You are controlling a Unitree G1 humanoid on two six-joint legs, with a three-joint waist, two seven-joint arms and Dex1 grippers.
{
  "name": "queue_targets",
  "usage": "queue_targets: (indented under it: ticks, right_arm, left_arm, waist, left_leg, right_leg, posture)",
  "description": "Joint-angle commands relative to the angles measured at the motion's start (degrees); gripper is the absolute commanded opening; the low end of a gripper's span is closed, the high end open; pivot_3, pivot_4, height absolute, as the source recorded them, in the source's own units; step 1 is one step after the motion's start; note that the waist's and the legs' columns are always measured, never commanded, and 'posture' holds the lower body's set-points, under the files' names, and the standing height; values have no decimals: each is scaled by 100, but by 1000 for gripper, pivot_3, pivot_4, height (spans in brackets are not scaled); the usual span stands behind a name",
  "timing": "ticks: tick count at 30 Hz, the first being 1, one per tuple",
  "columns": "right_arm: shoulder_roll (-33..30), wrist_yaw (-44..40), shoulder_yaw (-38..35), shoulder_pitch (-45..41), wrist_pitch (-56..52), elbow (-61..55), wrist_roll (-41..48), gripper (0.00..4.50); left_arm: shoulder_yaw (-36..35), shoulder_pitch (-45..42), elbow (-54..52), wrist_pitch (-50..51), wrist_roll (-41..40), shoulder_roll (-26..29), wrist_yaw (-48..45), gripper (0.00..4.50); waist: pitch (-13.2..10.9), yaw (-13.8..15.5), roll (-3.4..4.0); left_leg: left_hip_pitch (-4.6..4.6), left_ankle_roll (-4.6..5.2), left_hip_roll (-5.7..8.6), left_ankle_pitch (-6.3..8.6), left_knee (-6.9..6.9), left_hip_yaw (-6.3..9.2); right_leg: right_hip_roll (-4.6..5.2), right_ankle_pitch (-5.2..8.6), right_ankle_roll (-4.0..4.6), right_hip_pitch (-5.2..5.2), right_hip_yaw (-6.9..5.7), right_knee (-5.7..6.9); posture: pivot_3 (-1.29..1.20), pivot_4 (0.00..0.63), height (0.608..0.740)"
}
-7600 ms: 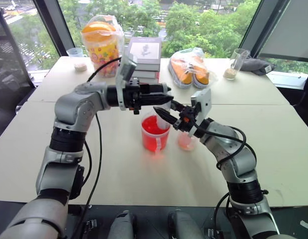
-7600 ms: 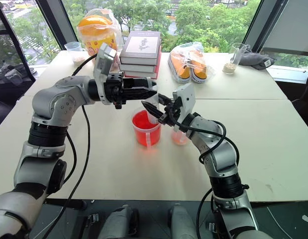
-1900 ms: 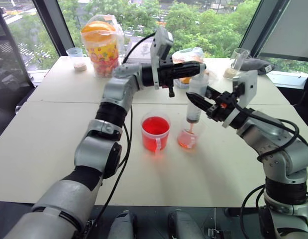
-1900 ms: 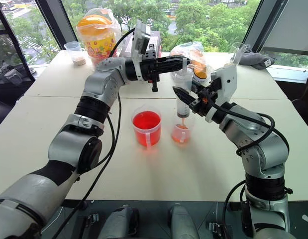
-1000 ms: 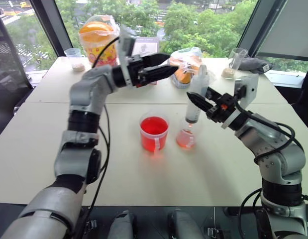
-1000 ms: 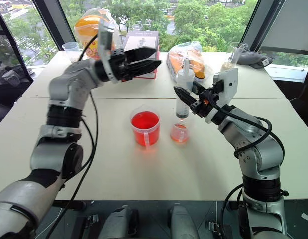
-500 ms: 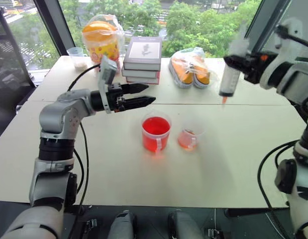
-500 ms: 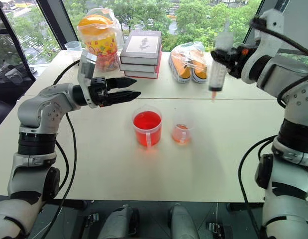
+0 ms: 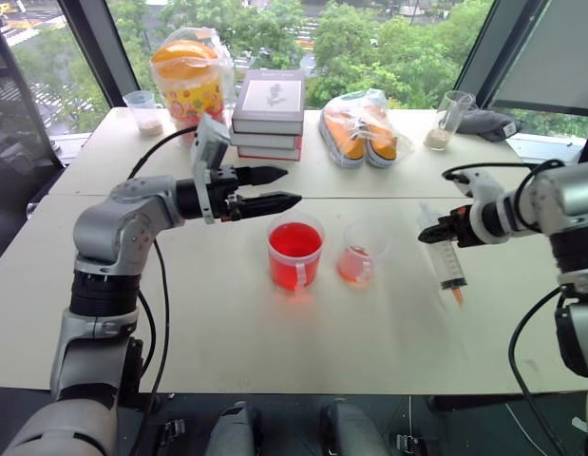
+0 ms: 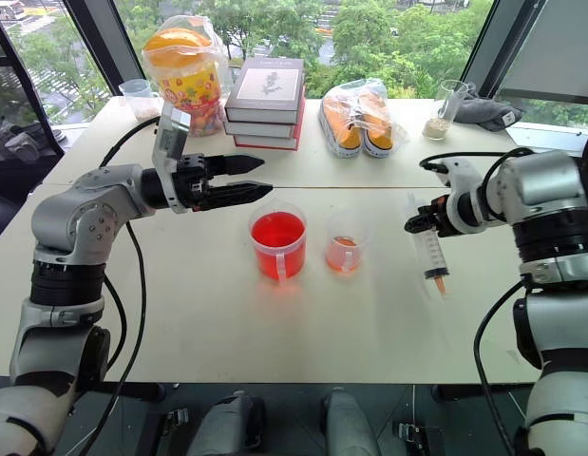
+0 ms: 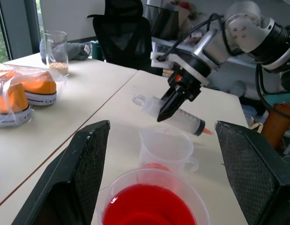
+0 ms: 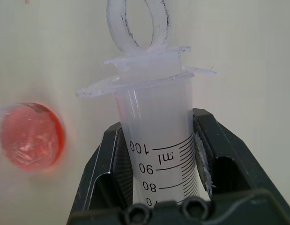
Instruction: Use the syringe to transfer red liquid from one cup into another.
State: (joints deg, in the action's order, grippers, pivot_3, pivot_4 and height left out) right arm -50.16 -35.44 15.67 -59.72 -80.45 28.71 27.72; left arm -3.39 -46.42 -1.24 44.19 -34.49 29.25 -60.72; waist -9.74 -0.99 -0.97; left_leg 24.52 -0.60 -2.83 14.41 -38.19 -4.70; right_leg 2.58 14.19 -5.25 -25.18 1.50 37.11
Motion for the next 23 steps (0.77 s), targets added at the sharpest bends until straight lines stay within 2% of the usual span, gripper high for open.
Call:
queue_targets:
  ticks: [1, 3, 4, 5, 8, 9, 10, 13, 16, 20, 23]
  right_arm:
    - [89, -239, 95, -149, 419, 389, -417, 1435]
    - [192, -261, 31, -163, 571, 641, -583, 1435]
    - [240, -237, -39, -178, 633, 765, -663, 2441]
    - [272, -237, -133, -194, 657, 846, -696, 2792]
    - [291, -271, -341, -228, 584, 844, -749, 4311]
    - [253, -268, -443, -200, 535, 684, -737, 4462]
    - [193, -286, -577, -161, 449, 435, -678, 4462]
    - [-638, -1145, -829, 798, 1618, -1875, -484, 4462]
    - [-1254, -1471, -1447, 1659, 1630, -3469, -130, 4462]
    - [-1165, -1503, -2727, 2482, 1311, -4706, 569, 4462]
    - [-888, -1314, -3367, 2944, 1180, -5338, 919, 4462]
  left_arm:
    - [-69, 92, -345, 11, -164, 81, 78, 3670]
    - [-95, 159, -408, 24, -197, 117, 106, 3670]
    - [-103, 185, -422, 35, -216, 142, 119, 3699]
    - [-113, 204, -439, 51, -238, 166, 135, 3699]
    - [-115, 243, -476, 73, -278, 229, 168, 3699]
    - [-113, 263, -495, 85, -290, 257, 171, 3699]
    - [-116, 281, -514, 95, -301, 283, 175, 3699]
    - [-145, 363, -547, 108, -340, 391, 156, 3699]
    - [-122, 432, -590, 120, -362, 460, 186, 3699]
    - [-132, 522, -663, 170, -398, 601, 171, 3699]
    - [-123, 545, -668, 221, -437, 709, 139, 3699]
  waist:
    - [0, -1, 0]
    - [0, 1, 0]
    - [0, 1, 0]
    - [0, 1, 0]
    - [0, 2, 0]
    - [0, 3, 0]
    - [0, 4, 0]
    - [-2, 39, 3]
    - [-2, 45, 3]
    - [-2, 7, 0]
    - [-2, 4, 0]
  left_leg:
    - [-1, 0, 0, 0, 0, 0]
    - [0, 0, 0, 0, 0, 0]
    - [0, 0, 0, 0, 0, 1]
    - [0, 0, 0, 0, 0, 1]
    - [0, 0, 0, 0, 0, 0]
    - [0, 0, 0, 0, 0, 1]
    - [0, 0, 0, 0, 0, 1]
    - [6, 0, 0, 0, 3, 6]
    - [13, -1, 1, 0, 6, 15]
    - [-2, 0, 1, 1, -1, 14]
    - [-15, -1, 1, 0, -6, 15]
  right_leg:
    - [0, 0, 0, 0, 0, 0]
    - [0, 0, 0, 0, 0, 1]
    - [-1, 0, 0, 0, -1, 1]
    - [-1, 0, 0, 0, -1, 1]
    - [0, 0, 0, 1, 0, 1]
    - [0, 0, 0, 0, -1, 1]
    - [0, 0, 0, 0, -1, 0]
    - [0, 1, -2, -3, -2, 0]
    - [-1, 8, -12, -4, -8, -6]
    - [1, 8, -13, 10, -1, -6]
    - [0, 7, -10, 19, 0, 0]
  posture:
    - [0, 150, 740]
    - [0, 150, 740]
    - [0, 150, 740]
    - [0, 150, 740]
    - [0, 150, 740]
    - [0, 150, 740]
    - [0, 150, 740]
    - [0, 150, 740]
    - [0, 150, 740]
    - [0, 150, 740]
    - [0, 150, 740]
